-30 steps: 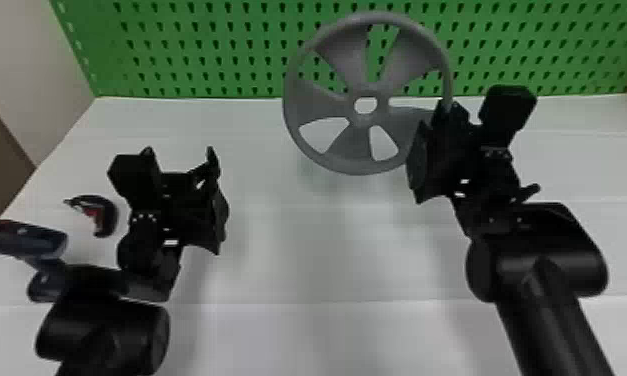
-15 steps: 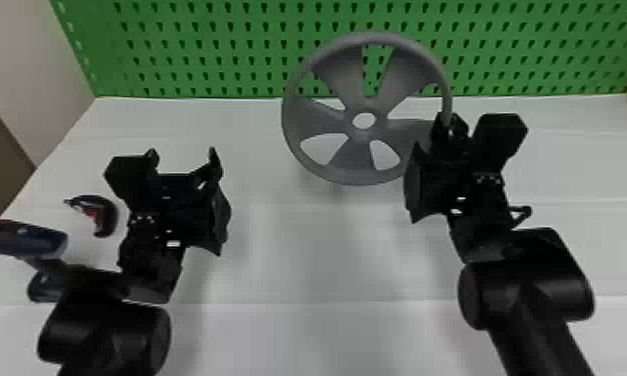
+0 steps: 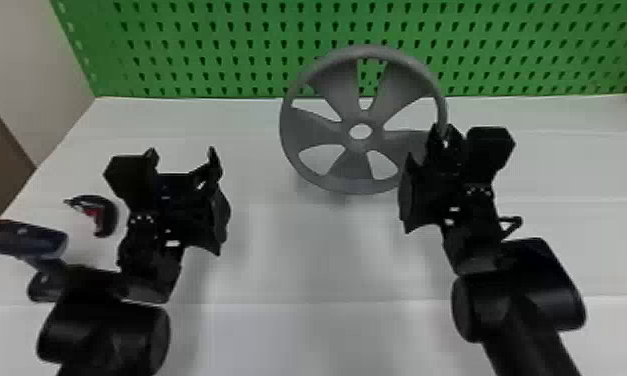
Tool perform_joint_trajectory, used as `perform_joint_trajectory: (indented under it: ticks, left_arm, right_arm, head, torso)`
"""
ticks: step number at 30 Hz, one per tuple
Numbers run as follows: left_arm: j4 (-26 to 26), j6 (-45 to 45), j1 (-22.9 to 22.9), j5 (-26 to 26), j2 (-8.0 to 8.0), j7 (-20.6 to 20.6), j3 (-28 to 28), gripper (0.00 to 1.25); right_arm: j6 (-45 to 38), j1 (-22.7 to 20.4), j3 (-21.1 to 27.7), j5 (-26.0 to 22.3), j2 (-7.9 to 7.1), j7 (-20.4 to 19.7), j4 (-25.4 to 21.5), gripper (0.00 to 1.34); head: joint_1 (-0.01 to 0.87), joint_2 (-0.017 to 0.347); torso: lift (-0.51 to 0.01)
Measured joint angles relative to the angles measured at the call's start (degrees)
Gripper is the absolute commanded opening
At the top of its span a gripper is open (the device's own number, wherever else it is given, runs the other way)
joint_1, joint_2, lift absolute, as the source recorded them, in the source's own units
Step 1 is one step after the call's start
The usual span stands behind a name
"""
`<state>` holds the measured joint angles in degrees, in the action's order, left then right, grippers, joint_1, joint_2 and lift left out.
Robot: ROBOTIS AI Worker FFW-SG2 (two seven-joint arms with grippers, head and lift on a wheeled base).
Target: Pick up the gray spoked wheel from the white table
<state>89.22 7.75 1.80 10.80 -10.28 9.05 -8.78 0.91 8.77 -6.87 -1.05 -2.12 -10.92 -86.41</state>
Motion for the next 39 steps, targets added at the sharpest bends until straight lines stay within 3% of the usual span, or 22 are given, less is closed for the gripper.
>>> perform_joint_trajectory:
  ticks: [39]
  left_arm:
    - [0.0, -1.3, -0.1, -1.5, 1.32, 0.0, 1.8, 1.04]
  right_arm:
    - [-0.5, -0.8, -1.6, -0.6, -0.57, 0.0, -0.3, 0.21]
  head:
    - [0.77, 0.044]
  torso:
    - [-0.098]
